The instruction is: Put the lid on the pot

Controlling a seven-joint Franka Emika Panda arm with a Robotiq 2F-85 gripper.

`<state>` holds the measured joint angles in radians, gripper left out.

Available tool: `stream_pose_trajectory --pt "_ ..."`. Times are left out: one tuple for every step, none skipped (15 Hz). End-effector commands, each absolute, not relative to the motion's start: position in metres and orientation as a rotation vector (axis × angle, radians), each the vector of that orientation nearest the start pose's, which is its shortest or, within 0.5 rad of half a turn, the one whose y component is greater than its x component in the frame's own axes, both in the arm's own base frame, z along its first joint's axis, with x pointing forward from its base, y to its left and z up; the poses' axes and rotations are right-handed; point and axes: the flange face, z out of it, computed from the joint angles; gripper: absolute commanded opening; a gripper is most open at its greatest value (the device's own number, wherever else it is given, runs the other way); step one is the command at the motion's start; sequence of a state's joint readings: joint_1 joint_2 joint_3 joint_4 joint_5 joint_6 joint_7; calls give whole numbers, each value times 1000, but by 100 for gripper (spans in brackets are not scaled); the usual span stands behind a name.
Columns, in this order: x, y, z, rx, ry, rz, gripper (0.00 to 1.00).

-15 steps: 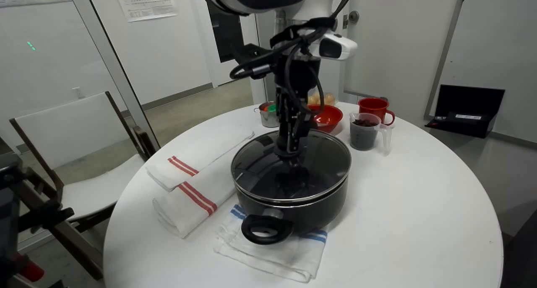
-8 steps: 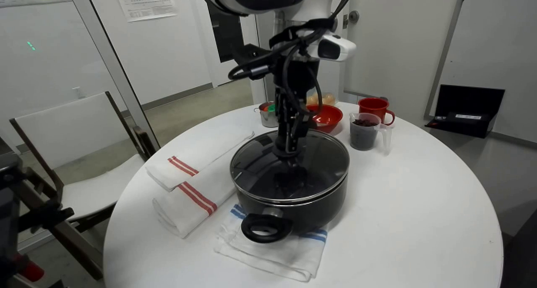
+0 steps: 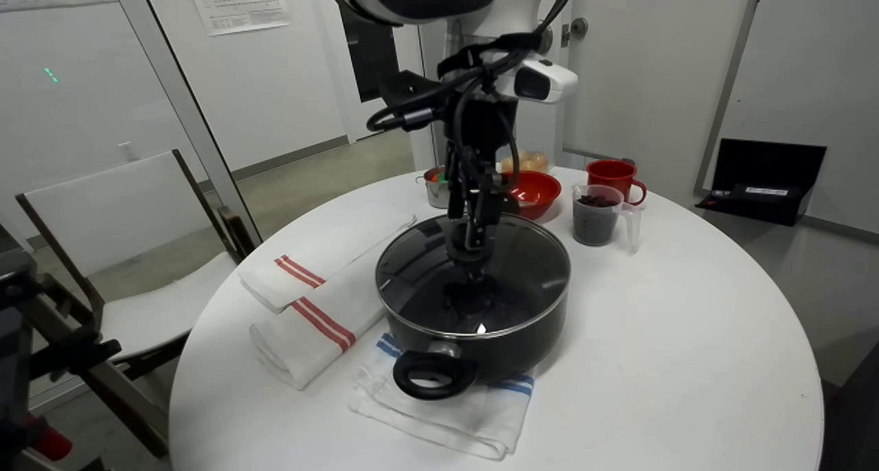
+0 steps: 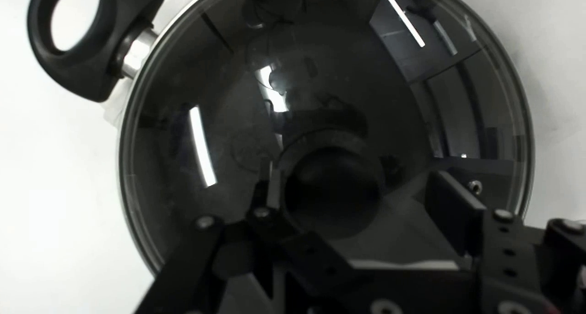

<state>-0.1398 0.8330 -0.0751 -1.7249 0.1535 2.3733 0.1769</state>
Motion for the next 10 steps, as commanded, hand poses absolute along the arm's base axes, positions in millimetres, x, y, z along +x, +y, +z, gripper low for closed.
stream_pose_trajectory --pt "621 -120 109 -2973 755 232 100" --pt "621 -117 114 -2974 748 218 100" --pt "621 -114 119 -2979 745 204 100" --pt "621 -111 125 -2979 737 188 100" --pt "619 -107 132 -2981 732 169 100" --pt "618 -104 137 -2983 728 159 100" --pt "617 -101 144 -2984 721 140 100" --pt "615 -98 149 -2985 719 127 100" --pt "614 -96 153 -2986 713 115 100" --pt "612 -93 157 -2986 710 102 100"
